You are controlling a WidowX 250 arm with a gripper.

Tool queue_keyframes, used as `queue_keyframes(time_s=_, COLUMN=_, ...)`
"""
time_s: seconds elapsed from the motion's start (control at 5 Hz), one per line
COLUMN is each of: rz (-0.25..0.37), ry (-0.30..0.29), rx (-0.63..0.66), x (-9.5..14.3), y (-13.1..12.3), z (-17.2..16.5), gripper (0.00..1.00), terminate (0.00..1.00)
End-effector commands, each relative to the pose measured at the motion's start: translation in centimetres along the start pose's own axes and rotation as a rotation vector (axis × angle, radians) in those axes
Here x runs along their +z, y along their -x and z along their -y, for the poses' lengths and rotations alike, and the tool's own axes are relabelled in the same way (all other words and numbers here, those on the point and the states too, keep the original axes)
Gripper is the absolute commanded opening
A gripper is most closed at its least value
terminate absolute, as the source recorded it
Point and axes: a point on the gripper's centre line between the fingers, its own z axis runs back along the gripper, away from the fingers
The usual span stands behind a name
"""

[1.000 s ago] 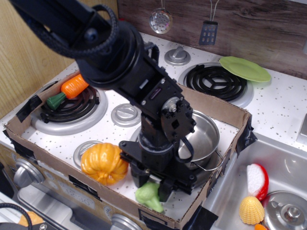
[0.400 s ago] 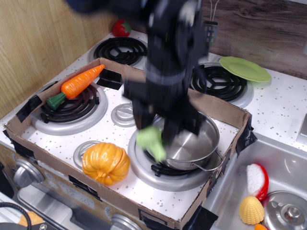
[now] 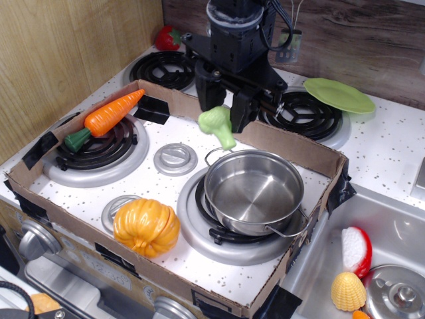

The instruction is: Put broccoli in pot

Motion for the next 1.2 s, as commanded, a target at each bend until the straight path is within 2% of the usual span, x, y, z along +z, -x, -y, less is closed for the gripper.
queue_keyframes(time_s=0.0, rz=0.078, ry=0.049, rx=0.012, x=-0.9, y=-1.3, z=1.0, gripper=0.0, terminate=0.0)
queue_keyframes(time_s=0.4, rz=0.08, ry=0.052, rx=0.055, x=-0.8, y=0.7, z=1.9, gripper=0.0, terminate=0.0)
queue_keyframes(time_s=0.6, rz=0.07, ry=0.089, rx=0.019, x=-1.1, y=0.6, z=2.1, gripper=1.0, terminate=0.0)
queue_keyframes(time_s=1.0, rz=0.083, ry=0.056, rx=0.009, x=-1.0, y=0.5, z=2.6, gripper=1.0, terminate=0.0)
